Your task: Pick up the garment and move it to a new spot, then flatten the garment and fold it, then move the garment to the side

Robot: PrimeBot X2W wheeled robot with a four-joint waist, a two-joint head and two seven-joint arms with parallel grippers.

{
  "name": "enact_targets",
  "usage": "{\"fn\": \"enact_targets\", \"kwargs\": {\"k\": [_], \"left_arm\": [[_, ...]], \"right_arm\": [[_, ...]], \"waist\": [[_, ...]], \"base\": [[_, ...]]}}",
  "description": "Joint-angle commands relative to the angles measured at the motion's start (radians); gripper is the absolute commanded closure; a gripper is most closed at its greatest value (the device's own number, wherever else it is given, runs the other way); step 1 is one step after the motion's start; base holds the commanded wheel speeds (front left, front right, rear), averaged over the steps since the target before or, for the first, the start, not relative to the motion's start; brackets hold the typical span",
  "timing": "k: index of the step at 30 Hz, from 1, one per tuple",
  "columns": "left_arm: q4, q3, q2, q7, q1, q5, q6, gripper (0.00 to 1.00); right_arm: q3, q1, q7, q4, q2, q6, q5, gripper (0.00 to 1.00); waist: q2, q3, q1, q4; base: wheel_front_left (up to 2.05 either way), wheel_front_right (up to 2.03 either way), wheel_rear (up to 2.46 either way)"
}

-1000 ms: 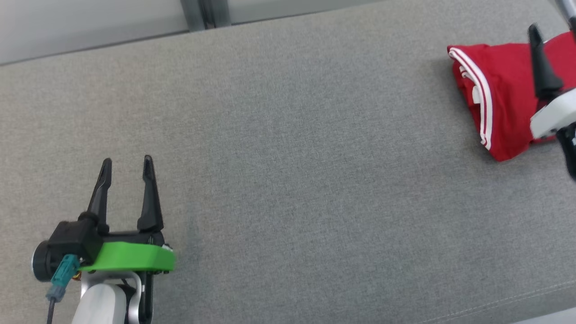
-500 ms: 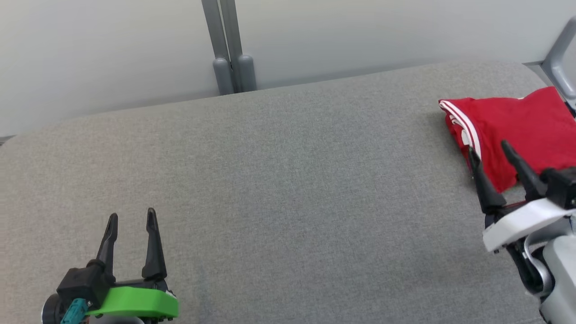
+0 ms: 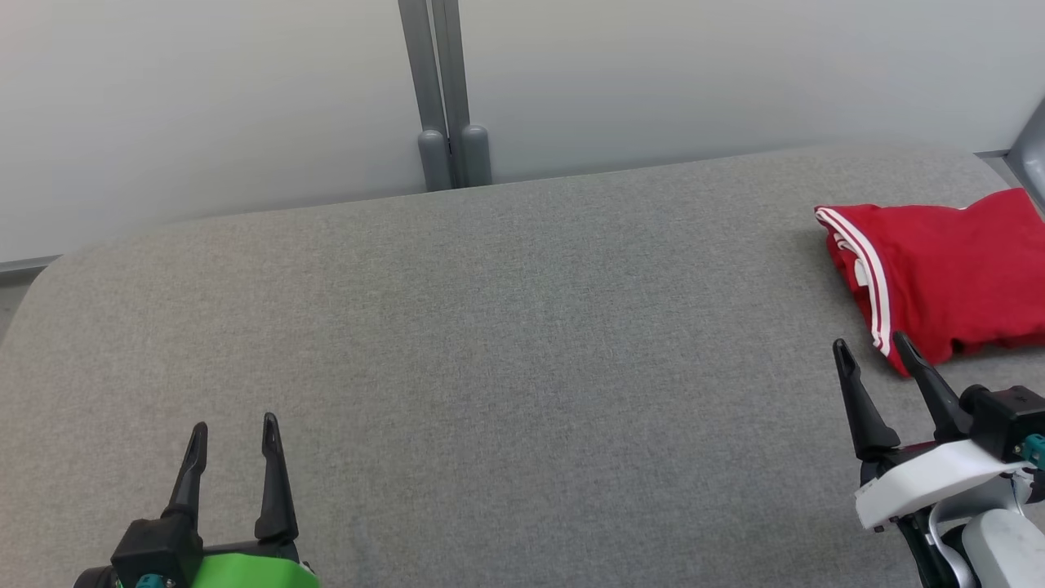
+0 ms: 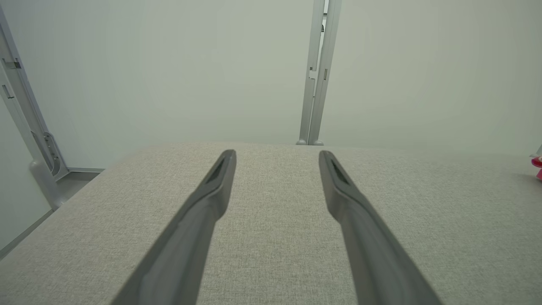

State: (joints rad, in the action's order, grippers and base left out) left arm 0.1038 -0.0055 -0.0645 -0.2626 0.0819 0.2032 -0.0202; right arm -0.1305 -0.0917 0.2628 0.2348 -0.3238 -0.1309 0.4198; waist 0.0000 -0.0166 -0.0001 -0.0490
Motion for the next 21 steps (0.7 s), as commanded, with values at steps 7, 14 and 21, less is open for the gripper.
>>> {"fn": "enact_targets", "kwargs": {"k": [7,14,21], "left_arm": [[0.009,0.009,0.009,-0.002,0.012,-0.030,-0.024,0.00],[0.019,0.011,0.012,-0.002,0.014,-0.034,-0.032,0.00],[0.025,0.001,0.014,-0.002,0.009,-0.026,-0.040,1.00]], "right_arm": [[0.023,0.024,0.002,-0.006,0.025,0.000,-0.032,0.00],[0.019,0.021,0.002,-0.006,0.042,0.000,-0.041,0.00],[0.012,0.011,0.002,0.003,0.044,0.000,-0.035,1.00]], "waist": [[0.0000,0.002,0.0001,-0.001],[0.0000,0.003,0.0001,-0.004],[0.0000,0.003,0.0001,-0.003]], "base": [[0.00,0.00,0.00],[0.00,0.00,0.00],[0.00,0.00,0.00]]}}
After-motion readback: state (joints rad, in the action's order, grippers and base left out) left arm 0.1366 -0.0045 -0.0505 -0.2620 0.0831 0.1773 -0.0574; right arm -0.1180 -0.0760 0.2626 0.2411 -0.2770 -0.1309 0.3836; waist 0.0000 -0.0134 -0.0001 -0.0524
